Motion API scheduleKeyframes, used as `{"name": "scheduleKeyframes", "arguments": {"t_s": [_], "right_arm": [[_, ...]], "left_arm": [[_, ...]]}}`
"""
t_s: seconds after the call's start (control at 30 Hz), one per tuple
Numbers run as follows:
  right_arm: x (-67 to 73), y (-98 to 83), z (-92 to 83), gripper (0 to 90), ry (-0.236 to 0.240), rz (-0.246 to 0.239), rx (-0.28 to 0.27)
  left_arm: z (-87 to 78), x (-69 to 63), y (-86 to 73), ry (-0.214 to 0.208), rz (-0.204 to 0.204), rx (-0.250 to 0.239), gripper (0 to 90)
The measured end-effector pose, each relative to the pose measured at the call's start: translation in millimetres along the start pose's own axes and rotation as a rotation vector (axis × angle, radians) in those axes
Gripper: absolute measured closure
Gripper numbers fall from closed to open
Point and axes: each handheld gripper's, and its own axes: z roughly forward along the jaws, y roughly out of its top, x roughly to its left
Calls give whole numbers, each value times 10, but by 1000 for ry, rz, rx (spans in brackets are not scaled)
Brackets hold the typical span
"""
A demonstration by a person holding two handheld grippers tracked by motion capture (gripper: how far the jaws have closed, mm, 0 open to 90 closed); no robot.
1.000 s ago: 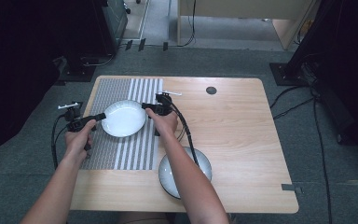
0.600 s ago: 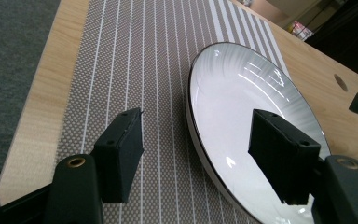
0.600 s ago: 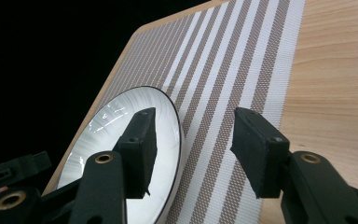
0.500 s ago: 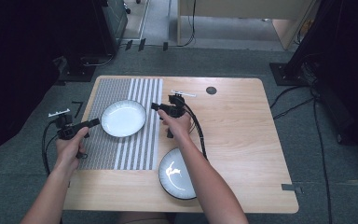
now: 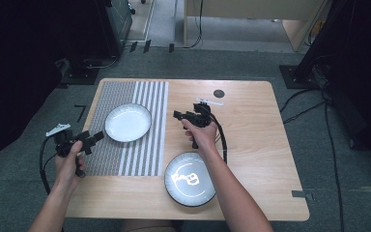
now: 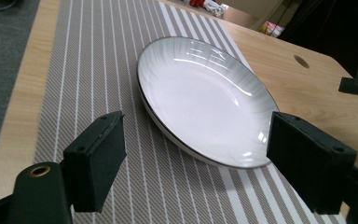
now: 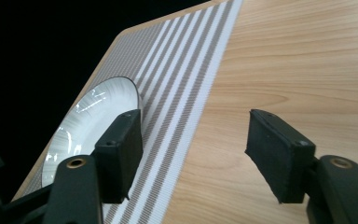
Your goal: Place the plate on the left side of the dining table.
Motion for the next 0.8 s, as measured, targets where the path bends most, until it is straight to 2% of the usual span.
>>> {"name": "scheduleKeyframes", "arguments": {"t_s": [0.07, 0.13, 0.27, 0.33, 0.43, 0.53, 0.67, 0.73, 0.8], "right_arm": [[-44, -4, -82, 338, -3, -4, -5], [-85, -5, -165, 329, -6, -2, -12], [-165, -14, -323, 317, -10, 3, -29], [-191, -26, -377, 310, -13, 7, -34], [-229, -61, -460, 291, 16, 31, -16], [-243, -105, -537, 289, 2, 4, -5], [-293, -168, -664, 277, 28, 9, -18], [-323, -189, -724, 274, 30, 4, -27], [-352, -205, -785, 274, 20, 0, -36]], "left_arm": [[-62, -33, -47, -39, -3, -11, 194], [-128, -85, -103, -75, 18, -15, 181], [-272, -151, -232, -70, 34, -29, 181], [-335, -182, -326, -29, 64, -21, 181], [-389, -210, -455, 23, 115, -4, 178], [-442, -218, -598, 74, 142, 8, 176], [-504, -215, -746, 110, 158, 21, 176], [-515, -229, -813, 151, 198, 28, 173], [-524, -225, -855, 150, 209, 40, 173]]}}
